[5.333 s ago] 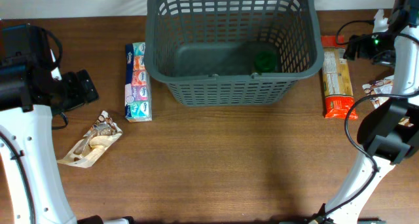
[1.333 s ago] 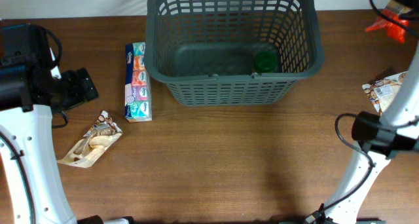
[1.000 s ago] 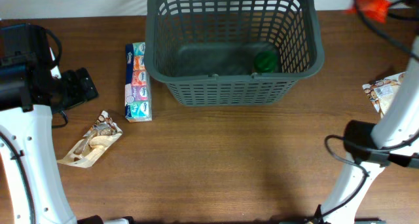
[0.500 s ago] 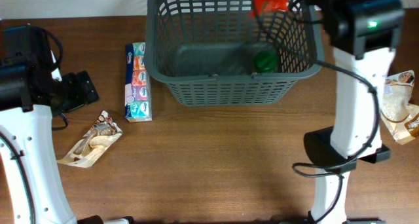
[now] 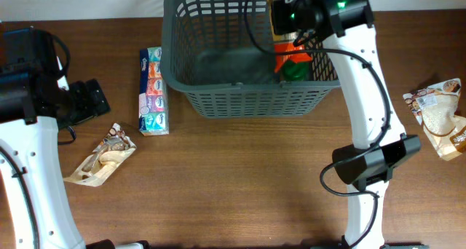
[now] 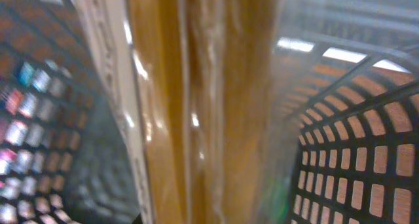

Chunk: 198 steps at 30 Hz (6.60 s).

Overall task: Pack container
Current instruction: 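Lift the spaghetti pack and carry it over the basket, then lower the spaghetti pack into the basket and release it, then move the right gripper back over the rice bag at right, then lower the right gripper and grasp the clear rice bag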

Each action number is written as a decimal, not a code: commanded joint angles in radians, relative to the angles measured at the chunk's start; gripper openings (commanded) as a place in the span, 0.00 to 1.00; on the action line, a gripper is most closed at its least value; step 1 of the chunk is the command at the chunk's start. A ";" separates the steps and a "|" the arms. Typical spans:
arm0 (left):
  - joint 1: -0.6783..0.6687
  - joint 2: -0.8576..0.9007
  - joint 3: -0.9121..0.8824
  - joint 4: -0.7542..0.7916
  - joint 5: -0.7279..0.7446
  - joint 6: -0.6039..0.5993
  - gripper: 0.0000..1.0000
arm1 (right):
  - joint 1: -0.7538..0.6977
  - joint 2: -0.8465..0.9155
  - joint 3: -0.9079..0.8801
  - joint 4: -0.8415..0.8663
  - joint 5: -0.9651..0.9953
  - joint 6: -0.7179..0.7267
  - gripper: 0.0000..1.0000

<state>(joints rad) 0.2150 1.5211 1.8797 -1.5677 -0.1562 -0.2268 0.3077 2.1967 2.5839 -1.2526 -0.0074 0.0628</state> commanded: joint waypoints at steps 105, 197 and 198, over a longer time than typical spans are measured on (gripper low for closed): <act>0.004 -0.008 -0.001 -0.003 0.003 0.012 1.00 | -0.859 -0.063 0.398 -0.446 0.169 0.412 0.99; 0.004 -0.008 -0.001 0.057 -0.132 0.013 1.00 | -0.928 0.214 -0.426 0.012 0.203 -0.914 0.99; 0.004 -0.008 -0.001 0.057 -0.133 0.012 1.00 | -0.928 0.219 -0.426 0.012 0.203 -0.914 0.99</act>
<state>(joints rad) 0.2150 1.5211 1.8797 -1.5143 -0.2707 -0.2268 -0.6178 2.3829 2.1719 -1.2430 0.1646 -0.8490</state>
